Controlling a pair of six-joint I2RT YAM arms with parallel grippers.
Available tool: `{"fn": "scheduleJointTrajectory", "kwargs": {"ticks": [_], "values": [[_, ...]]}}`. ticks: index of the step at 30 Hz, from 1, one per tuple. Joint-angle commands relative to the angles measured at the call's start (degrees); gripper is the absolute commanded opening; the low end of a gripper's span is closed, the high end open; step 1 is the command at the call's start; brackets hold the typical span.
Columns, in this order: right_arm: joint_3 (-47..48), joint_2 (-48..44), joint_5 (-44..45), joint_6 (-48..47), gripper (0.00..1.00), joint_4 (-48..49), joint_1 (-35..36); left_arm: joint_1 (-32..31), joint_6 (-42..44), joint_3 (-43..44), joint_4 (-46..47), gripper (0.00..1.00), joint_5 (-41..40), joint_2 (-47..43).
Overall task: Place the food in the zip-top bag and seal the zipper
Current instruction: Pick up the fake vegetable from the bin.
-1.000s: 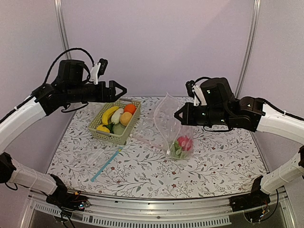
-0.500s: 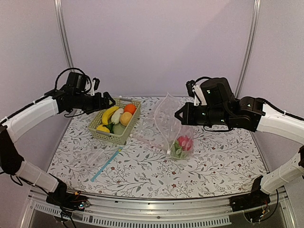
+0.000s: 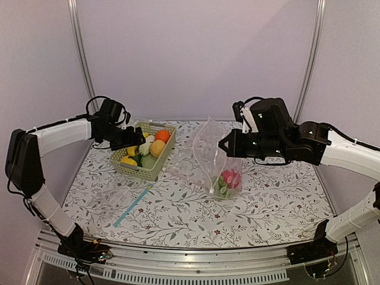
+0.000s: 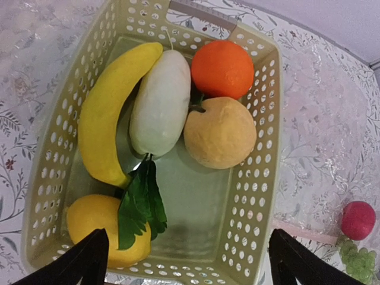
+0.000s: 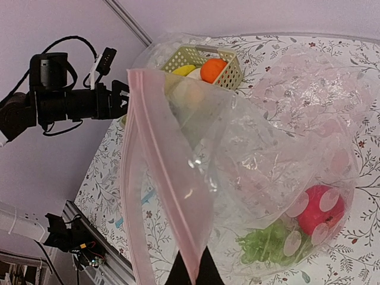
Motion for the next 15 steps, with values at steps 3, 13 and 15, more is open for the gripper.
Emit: {"fn": "scheduleJointTrajectory", "kwargs": {"ticks": [3,13,15], "values": [[-1.7,-1.8,1.6,-0.2,0.00,-0.3,-0.3,2.3,1.6,4.5,0.3,0.94,-2.3,4.7],[-2.8,-2.4,1.4,-0.2,0.00,0.3,-0.2,3.1,3.3,11.8,-0.7,0.75,-2.6,14.0],[-2.9,-2.6,1.6,-0.1,0.00,0.3,-0.3,3.1,3.4,13.0,-0.8,0.68,-2.5,15.9]]}}
